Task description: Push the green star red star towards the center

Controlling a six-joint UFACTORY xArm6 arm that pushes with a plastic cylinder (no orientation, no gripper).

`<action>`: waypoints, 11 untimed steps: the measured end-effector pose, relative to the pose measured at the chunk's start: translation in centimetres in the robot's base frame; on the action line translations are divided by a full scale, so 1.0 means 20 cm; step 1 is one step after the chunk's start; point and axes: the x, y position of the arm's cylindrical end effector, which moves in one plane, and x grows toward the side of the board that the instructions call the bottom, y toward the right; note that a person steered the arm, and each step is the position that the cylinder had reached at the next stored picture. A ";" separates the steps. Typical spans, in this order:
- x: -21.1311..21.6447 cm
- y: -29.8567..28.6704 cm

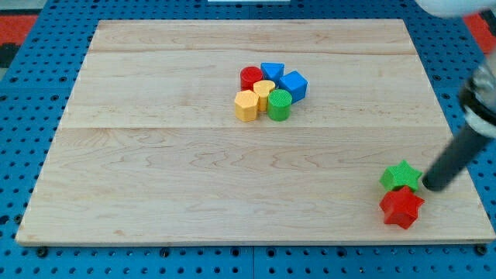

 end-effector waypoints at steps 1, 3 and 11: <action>-0.11 -0.30; 0.21 0.34; 0.16 -0.88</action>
